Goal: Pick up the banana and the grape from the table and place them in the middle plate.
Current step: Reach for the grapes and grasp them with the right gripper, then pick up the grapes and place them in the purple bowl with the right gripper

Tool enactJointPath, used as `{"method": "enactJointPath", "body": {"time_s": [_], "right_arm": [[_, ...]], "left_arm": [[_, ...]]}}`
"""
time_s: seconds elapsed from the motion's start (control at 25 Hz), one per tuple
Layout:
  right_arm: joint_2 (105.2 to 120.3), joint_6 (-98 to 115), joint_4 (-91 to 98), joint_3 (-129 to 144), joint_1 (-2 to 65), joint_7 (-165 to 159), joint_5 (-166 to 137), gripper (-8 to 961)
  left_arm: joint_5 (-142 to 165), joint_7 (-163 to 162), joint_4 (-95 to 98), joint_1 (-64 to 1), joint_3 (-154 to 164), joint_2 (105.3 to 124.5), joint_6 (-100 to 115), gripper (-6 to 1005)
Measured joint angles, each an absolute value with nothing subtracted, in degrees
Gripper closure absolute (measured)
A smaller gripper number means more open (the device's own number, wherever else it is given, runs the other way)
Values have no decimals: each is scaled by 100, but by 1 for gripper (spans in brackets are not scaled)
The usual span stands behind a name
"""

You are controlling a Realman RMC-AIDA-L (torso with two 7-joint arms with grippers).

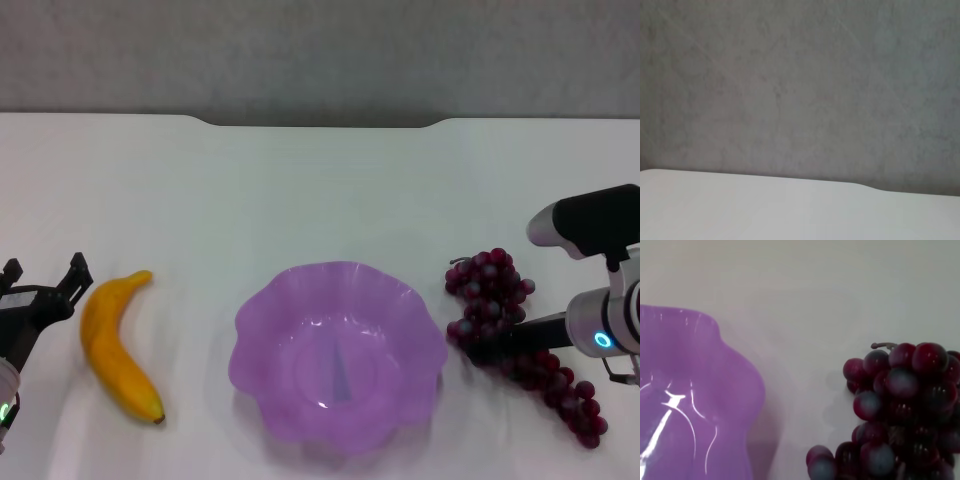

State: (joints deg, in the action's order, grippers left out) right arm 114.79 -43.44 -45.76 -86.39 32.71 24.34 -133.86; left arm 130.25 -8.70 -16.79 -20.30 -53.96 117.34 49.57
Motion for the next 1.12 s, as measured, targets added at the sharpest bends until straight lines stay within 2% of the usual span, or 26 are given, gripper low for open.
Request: {"method": "enactJointPath", "body": {"time_s": [0.04,0.36,0.6,1.12], "right_arm": [[11479,-4325,-4562,-8615,3271,2424,-13386,73],[11479,-4311,-4543,-8577,3270,2428,-13387,278],[11478,-4169,-4543,-8516,3269,2439,-13428,370],[11478,-3915,-4544,-8250,3240,2452,-13439,485]], "left_arm": [[13025,-870,-1679,-2030,-5398,11734,4957,108],[13025,-870,-1673,-2023,-5434,11734,4956,108],[13025,-870,-1670,-2021,-5433,11733,4956,109],[13025,-870,-1659,-2020,-5431,11732,4957,109]]}}
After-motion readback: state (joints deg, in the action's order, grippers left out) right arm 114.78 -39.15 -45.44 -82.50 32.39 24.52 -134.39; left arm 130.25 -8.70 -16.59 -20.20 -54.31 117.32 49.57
